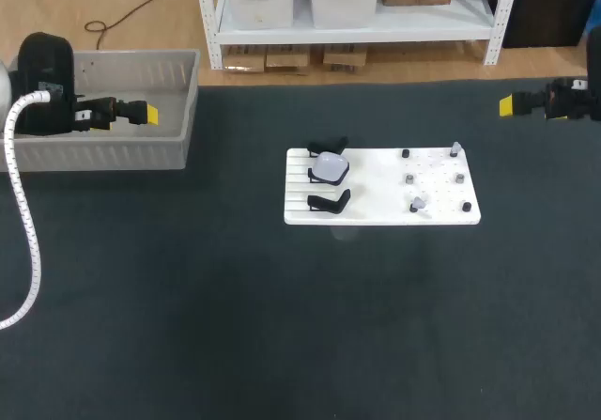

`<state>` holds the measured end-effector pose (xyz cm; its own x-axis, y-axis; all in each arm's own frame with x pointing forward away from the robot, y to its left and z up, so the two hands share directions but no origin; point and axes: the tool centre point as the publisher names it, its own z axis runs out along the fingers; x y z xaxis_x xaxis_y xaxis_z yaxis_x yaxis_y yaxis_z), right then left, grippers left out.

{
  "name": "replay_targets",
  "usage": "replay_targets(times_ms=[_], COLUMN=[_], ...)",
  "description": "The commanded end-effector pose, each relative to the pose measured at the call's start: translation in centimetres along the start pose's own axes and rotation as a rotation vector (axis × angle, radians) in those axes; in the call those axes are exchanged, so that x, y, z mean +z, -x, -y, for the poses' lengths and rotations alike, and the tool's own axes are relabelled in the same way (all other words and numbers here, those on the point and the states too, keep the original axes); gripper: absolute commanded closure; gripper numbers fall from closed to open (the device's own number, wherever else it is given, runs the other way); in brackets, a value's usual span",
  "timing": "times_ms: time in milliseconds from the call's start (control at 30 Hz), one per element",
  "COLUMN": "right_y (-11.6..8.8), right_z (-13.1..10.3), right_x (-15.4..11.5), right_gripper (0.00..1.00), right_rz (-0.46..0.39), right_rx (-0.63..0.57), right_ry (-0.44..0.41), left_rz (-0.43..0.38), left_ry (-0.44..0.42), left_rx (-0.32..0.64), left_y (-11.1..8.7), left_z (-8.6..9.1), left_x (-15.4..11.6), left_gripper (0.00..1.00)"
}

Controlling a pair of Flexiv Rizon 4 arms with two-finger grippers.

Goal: Pick up each earbud case from the left stands, insert the matching earbuds, close the lid, and place the case in the box.

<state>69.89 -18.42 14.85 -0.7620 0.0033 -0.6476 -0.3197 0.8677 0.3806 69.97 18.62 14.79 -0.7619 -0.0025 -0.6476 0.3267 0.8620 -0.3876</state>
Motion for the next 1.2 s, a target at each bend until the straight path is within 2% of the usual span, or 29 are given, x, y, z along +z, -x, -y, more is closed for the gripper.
replay_targets(times_ms=[33,700,833,1033,1200], right_y=[0.0,0.0,0.0,0.0,0.0], right_z=[-0.1,-0.1,-0.1,-0.1,-0.1], right_x=[0.0,0.0,0.0,0.0,0.0], right_gripper=[0.00,0.00,0.00,0.00,0.00], right_rz=[-0.001,-0.001,-0.001,-0.001,-0.001], right_rx=[0.000,0.000,0.000,0.000,0.000], right_ry=[-0.003,-0.003,-0.003,-0.003,-0.003], left_rz=[-0.005,-0.005,0.016,0.043,0.060], left_ry=[0.006,0.006,-0.068,-0.176,-0.296], left_rx=[-0.001,-0.001,0.064,0.217,0.398], left_y=[0.1,0.1,0.0,0.4,1.0], left_z=[0.1,0.1,0.9,2.4,3.4], left_x=[0.0,0.0,-0.2,-0.5,-0.6], left_gripper=[0.00,0.00,0.00,0.00,0.00])
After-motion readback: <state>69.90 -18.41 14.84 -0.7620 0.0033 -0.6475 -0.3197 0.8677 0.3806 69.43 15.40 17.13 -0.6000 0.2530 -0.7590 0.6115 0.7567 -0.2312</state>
